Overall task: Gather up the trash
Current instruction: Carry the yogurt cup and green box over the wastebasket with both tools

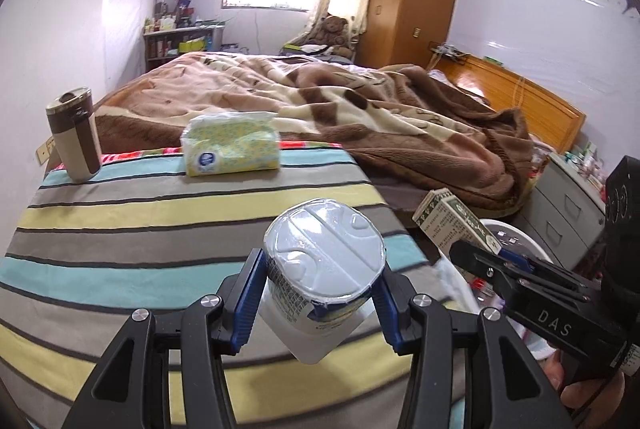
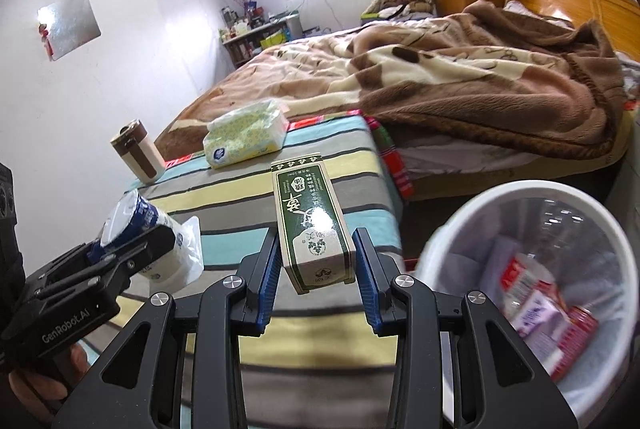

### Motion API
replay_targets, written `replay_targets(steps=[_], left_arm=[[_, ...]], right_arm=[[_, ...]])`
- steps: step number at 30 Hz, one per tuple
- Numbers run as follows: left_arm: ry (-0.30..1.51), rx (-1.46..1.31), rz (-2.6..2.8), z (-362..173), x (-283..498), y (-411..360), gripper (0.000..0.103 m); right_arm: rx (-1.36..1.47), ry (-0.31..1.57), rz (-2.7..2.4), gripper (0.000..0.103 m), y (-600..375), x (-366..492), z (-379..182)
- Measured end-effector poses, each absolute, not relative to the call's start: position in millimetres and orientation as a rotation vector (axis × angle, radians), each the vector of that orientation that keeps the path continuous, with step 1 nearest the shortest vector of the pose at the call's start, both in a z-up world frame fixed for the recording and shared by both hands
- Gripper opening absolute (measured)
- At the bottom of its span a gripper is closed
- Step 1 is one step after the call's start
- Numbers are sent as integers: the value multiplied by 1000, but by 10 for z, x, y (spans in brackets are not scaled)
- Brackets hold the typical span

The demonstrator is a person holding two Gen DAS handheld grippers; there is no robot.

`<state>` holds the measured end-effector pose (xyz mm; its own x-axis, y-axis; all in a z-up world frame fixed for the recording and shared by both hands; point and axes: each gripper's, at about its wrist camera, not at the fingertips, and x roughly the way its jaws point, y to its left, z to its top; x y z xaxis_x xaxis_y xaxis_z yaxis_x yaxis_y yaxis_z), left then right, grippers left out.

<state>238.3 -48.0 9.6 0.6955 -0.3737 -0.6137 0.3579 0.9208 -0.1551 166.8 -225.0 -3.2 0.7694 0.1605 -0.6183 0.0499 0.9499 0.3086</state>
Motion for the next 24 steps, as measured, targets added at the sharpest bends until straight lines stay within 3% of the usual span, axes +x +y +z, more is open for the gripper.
replay_targets(steps=[24], left_arm=[[658,41,-646,269,1622,-1632,51]], right_arm=[[392,619,-150,37,-3176,866,33]])
